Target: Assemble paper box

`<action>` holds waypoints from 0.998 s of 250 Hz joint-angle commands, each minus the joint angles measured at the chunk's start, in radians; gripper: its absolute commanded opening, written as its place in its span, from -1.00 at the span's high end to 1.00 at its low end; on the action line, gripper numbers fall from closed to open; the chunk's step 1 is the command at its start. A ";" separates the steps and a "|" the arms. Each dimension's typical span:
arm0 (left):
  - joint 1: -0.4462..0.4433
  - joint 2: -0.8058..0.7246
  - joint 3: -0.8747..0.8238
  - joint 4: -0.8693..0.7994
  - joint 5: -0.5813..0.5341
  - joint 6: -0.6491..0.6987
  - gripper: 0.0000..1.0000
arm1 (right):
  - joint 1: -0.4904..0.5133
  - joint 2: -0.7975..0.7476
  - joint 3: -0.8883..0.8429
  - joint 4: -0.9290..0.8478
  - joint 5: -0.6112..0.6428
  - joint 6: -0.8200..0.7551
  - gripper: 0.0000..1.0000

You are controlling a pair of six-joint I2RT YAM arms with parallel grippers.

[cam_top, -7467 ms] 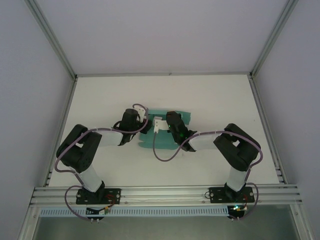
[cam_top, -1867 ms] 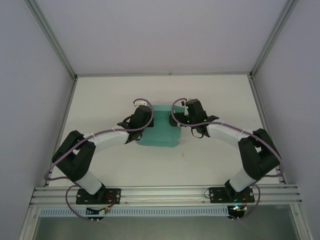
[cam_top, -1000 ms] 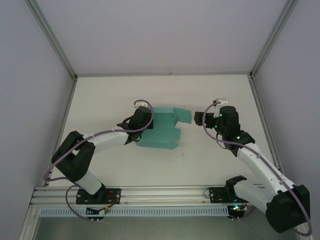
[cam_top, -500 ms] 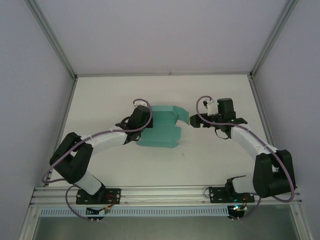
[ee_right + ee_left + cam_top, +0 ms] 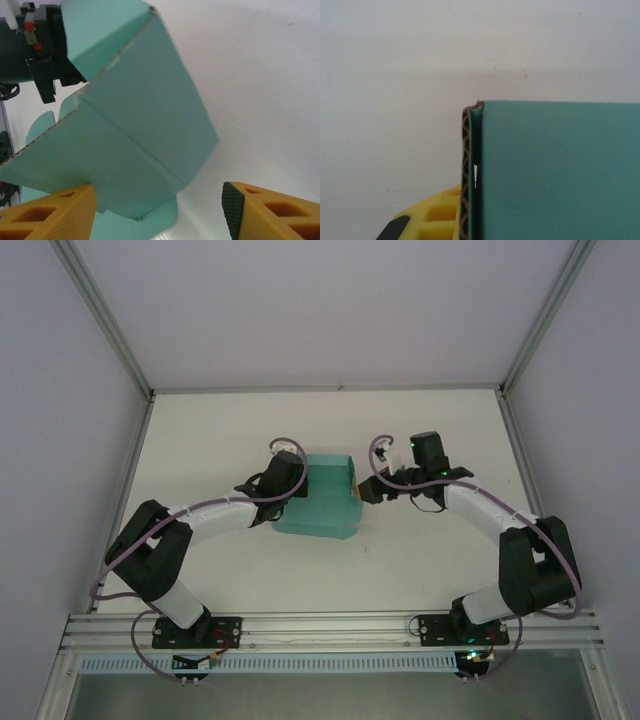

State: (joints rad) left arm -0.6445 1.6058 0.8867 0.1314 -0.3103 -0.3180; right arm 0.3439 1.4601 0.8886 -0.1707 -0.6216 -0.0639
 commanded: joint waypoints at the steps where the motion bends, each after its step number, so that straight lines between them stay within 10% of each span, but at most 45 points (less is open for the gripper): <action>1: 0.005 0.003 0.028 -0.004 0.022 -0.007 1.00 | 0.040 0.039 0.048 0.033 0.016 -0.020 -0.30; 97: 0.000 -0.004 0.026 -0.018 0.041 -0.019 1.00 | 0.227 0.111 0.039 0.329 0.643 0.138 0.03; 149: -0.009 0.001 0.033 -0.025 0.042 -0.039 1.00 | 0.324 0.176 0.084 0.362 1.131 0.253 0.63; 196: -0.015 0.011 0.056 -0.053 0.022 -0.081 1.00 | 0.354 0.251 0.165 0.253 1.346 0.346 1.00; 250: -0.031 0.019 0.083 -0.086 0.014 -0.108 1.00 | 0.355 0.357 0.301 0.041 1.560 0.502 0.95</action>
State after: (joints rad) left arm -0.6579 1.6215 0.9394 0.0990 -0.3119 -0.3946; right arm 0.7307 1.7676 1.1378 -0.0067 0.6876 0.3161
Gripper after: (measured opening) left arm 0.091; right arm 0.076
